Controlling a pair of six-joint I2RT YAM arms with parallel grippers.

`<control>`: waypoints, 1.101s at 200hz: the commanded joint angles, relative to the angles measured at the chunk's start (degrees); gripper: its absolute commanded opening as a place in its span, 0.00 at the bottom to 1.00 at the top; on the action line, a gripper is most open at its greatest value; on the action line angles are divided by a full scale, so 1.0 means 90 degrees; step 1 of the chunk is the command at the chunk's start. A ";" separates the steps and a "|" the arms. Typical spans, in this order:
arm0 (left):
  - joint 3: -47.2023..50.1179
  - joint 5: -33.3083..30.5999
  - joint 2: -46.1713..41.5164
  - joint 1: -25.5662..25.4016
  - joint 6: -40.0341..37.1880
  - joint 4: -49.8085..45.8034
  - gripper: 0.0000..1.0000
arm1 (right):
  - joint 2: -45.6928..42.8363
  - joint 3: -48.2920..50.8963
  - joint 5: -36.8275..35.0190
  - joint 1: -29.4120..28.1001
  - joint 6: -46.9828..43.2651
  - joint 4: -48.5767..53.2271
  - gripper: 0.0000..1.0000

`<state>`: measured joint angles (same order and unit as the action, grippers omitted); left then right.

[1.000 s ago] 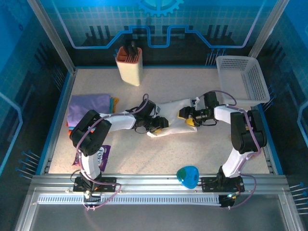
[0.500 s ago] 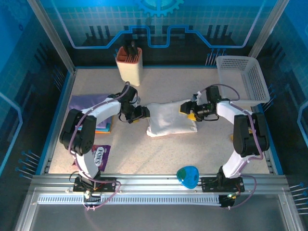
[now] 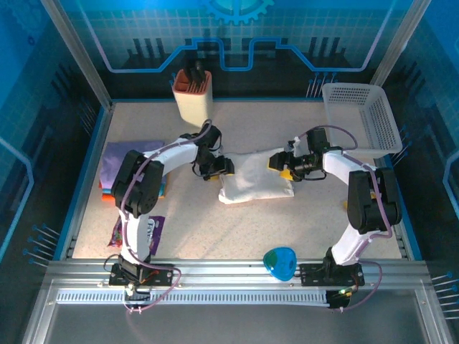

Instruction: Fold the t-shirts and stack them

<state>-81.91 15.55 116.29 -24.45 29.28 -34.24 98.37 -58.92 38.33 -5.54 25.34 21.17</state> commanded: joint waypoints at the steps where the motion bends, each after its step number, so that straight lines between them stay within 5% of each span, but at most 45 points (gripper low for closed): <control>1: -0.0408 -0.0384 0.0328 -0.0168 0.0146 -0.0655 0.62 | 0.0090 -0.0094 0.0027 0.0135 -0.0137 0.0197 0.81; 162: -0.0397 0.0043 0.0699 -0.0411 0.0582 0.0059 0.49 | 0.0064 0.0003 0.0220 0.0296 -0.0082 0.0080 0.81; 220: -0.0058 0.0259 0.0741 -0.0495 0.0814 0.0674 0.35 | 0.0073 0.0003 0.0214 0.0320 -0.0082 0.0080 0.81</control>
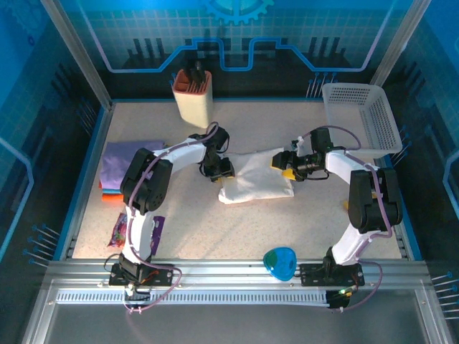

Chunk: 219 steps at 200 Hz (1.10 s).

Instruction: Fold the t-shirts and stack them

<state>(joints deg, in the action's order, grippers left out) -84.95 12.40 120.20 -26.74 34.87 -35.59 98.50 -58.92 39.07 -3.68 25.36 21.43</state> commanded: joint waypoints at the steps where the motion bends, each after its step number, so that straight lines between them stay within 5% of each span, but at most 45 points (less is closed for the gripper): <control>1: 0.0289 0.0616 0.0296 -0.0241 0.0190 0.0832 0.34 | 0.0055 0.0003 0.0137 0.0115 -0.0084 0.0050 0.81; 89: 0.0800 0.0316 0.0131 -0.0210 0.0252 0.1453 0.00 | 0.0045 0.0002 0.0143 0.0146 -0.0099 0.0070 0.81; 179: 0.0415 -0.1131 -0.1503 -0.0162 -0.1089 -0.0258 0.00 | 0.0016 -0.0056 0.0173 0.0146 0.0053 0.0092 0.80; 219: 0.0649 -0.1188 -0.2375 0.0135 -0.1428 -0.0597 0.00 | -0.0168 -0.0021 0.0181 0.0154 0.0131 0.0067 0.79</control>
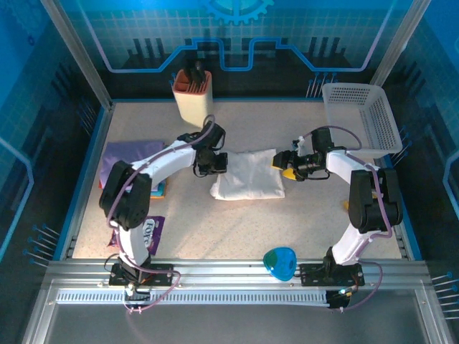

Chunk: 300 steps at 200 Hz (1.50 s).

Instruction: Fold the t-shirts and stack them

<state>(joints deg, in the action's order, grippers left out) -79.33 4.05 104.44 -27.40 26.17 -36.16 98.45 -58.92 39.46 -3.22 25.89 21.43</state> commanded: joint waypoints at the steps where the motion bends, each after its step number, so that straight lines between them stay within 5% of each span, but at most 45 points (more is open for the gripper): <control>1: 0.0025 -0.0262 -0.0641 0.0215 -0.0469 -0.0543 0.00 | -0.0166 -0.0028 0.0137 0.0104 0.0073 0.0073 0.80; 54: 0.0146 -0.0761 -0.1821 0.0685 -0.1188 -0.1326 0.00 | -0.0122 -0.0040 0.0200 0.0099 0.0167 0.0017 0.79; 122: -0.0352 -0.0441 -0.2896 0.1745 -0.2236 -0.2287 0.00 | 0.0015 -0.0095 0.0359 0.0104 0.0321 -0.0162 0.79; 173: -0.1525 -0.0280 -0.2742 0.2430 -0.2929 -0.3150 0.00 | 0.0102 -0.0152 0.0465 0.0097 0.0383 -0.0151 0.79; 300: -0.3195 0.0080 -0.1997 0.2739 -0.4437 -0.4243 0.00 | -0.0249 -0.0262 0.0403 0.0102 0.0192 0.0537 0.79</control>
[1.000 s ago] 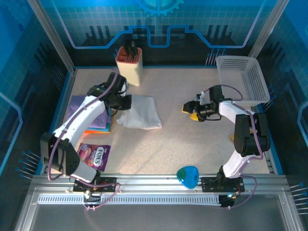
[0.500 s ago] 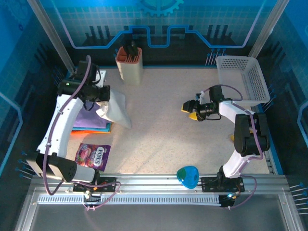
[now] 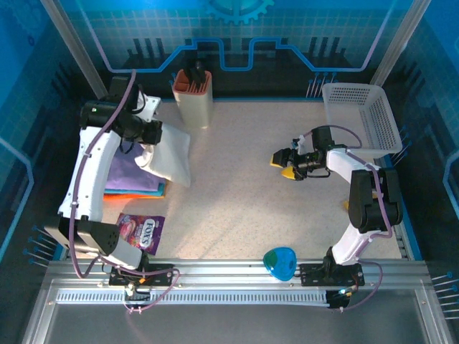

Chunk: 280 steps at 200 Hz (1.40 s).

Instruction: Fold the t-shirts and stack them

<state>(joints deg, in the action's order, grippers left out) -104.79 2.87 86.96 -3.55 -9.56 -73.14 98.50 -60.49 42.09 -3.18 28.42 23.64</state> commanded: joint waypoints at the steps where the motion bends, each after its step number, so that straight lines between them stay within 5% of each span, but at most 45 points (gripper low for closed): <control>1: -0.0377 0.0214 -0.0049 0.0091 -0.0473 -0.0134 0.00 | -0.0257 -0.0086 0.0115 0.0098 -0.0086 0.0298 0.79; 105: -0.0817 0.1031 0.0581 0.0141 -0.0762 -0.0194 0.00 | -0.0569 0.0081 -0.0009 0.0105 -0.0235 0.0557 0.79; 177: -0.0715 -0.0268 0.0491 0.0180 -0.0796 -0.0384 0.00 | -0.0681 0.0090 -0.0071 0.0098 -0.0374 0.0826 0.79; 280: -0.0659 -0.1077 0.0074 0.0403 -0.0775 -0.0437 0.00 | -0.0760 0.0080 -0.0174 0.0066 -0.0449 0.1104 0.79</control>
<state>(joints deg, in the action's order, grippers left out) -109.45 -4.82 90.61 -0.89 -16.69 -76.49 93.32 -59.66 40.86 -3.18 25.61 30.87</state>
